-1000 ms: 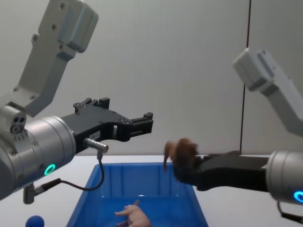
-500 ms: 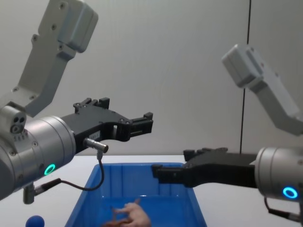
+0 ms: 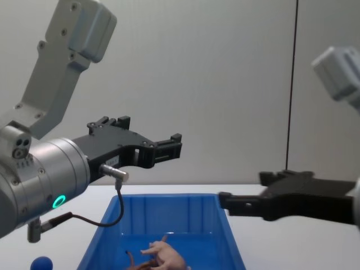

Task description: Pick up the two dolls from the table and place them into the box.

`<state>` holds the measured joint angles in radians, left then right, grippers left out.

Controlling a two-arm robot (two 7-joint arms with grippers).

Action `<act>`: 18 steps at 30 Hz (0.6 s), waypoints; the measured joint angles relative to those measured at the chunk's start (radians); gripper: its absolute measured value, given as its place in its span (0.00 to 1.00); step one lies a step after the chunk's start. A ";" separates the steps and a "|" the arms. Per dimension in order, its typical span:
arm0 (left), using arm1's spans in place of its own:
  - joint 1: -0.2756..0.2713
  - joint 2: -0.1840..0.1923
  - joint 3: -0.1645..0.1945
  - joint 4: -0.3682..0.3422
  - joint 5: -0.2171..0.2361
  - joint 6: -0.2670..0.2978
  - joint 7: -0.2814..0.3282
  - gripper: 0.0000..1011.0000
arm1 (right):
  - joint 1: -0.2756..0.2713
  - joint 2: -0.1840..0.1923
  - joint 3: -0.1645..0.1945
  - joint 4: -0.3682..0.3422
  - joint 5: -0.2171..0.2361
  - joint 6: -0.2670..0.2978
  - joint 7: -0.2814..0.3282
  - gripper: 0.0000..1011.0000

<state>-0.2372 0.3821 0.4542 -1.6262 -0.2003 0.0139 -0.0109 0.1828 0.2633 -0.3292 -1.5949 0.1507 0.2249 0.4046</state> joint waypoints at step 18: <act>0.010 0.009 -0.002 -0.014 0.016 0.014 0.008 0.99 | -0.063 0.072 0.039 -0.047 0.038 -0.012 -0.038 0.99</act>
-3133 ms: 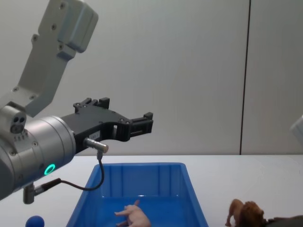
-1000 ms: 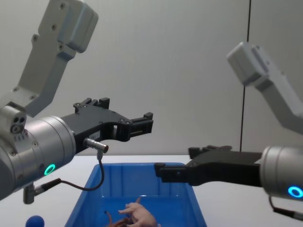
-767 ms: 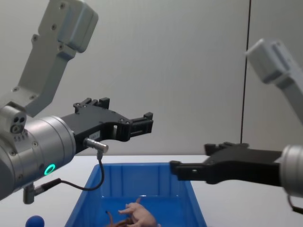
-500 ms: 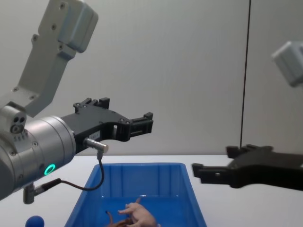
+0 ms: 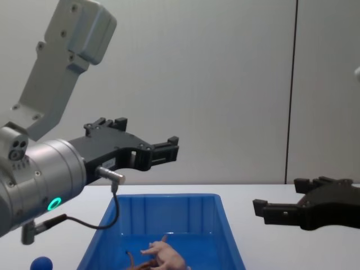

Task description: Pick up the two dolls from the table and place them into the box.

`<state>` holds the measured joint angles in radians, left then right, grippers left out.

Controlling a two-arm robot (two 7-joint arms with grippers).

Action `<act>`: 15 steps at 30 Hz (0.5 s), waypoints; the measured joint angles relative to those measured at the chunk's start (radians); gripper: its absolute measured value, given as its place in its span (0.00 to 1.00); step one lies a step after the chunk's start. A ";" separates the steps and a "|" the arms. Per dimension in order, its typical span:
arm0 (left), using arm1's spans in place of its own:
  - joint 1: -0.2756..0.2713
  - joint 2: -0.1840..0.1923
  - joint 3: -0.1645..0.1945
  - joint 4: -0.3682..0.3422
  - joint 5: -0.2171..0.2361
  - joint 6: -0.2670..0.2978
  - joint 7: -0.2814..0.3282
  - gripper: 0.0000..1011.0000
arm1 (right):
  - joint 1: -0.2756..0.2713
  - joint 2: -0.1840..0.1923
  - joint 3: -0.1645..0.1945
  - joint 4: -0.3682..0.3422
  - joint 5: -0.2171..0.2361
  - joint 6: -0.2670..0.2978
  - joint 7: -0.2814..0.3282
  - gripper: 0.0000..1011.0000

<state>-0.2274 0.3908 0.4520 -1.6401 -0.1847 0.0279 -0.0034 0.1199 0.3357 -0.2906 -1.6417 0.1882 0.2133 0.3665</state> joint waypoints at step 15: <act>0.098 0.079 -0.021 -0.101 0.007 0.089 0.136 0.99 | -0.015 0.016 0.008 -0.010 0.008 -0.003 -0.009 0.99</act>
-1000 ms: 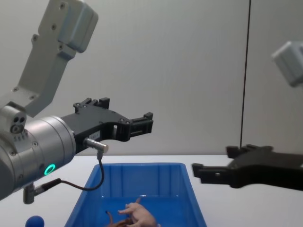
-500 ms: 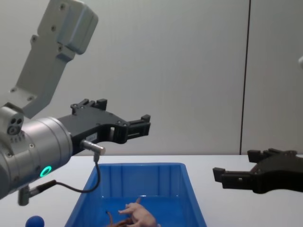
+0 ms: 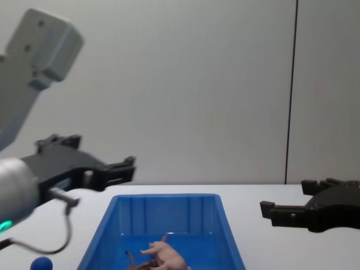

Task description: Pick up the two dolls from the table and place them into the box.

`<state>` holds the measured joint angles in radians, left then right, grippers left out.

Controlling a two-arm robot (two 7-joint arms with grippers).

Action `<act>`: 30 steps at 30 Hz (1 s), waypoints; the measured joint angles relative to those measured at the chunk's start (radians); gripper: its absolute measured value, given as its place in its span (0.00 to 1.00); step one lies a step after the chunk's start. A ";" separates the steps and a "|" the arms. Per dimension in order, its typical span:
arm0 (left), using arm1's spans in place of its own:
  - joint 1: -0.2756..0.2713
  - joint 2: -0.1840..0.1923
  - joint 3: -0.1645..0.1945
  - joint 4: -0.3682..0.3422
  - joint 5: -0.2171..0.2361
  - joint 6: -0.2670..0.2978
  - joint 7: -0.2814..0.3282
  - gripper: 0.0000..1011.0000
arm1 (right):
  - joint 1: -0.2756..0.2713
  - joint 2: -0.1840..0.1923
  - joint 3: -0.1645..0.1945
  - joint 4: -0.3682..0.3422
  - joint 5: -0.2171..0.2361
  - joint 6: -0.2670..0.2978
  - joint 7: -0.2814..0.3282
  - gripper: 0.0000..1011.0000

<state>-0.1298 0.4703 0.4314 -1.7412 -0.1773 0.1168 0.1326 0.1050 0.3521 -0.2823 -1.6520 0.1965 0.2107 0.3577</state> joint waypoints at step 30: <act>0.212 0.165 -0.076 -0.020 -0.194 -0.080 0.100 0.99 | -0.005 0.006 0.003 -0.004 0.003 -0.001 -0.003 0.99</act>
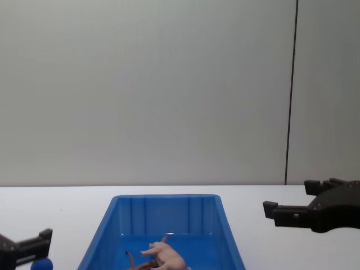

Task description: Pick up the two dolls from the table and place them into the box.

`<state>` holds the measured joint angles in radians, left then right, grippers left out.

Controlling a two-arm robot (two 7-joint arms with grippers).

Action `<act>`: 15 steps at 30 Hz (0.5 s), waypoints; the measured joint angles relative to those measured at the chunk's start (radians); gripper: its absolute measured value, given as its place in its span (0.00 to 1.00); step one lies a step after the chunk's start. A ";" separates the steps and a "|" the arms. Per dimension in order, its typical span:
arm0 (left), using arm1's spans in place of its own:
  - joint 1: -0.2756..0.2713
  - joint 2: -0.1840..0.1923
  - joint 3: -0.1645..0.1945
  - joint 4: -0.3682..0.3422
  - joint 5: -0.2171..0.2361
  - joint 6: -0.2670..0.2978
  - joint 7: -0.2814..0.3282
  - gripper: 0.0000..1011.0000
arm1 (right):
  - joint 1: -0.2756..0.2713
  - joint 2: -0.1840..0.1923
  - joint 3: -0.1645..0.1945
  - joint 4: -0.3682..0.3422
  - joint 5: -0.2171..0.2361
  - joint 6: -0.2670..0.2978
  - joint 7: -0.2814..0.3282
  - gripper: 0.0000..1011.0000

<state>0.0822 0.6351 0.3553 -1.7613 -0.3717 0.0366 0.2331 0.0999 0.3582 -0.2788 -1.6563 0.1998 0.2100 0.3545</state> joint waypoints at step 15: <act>-0.025 -0.030 -0.008 0.129 -0.032 -0.044 -0.147 0.99 | 0.000 0.001 0.000 0.000 0.000 0.000 0.000 0.99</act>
<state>0.0574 0.6047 0.3477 -1.6321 -0.4037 -0.0076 0.0864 0.0995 0.3589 -0.2789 -1.6563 0.1997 0.2101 0.3545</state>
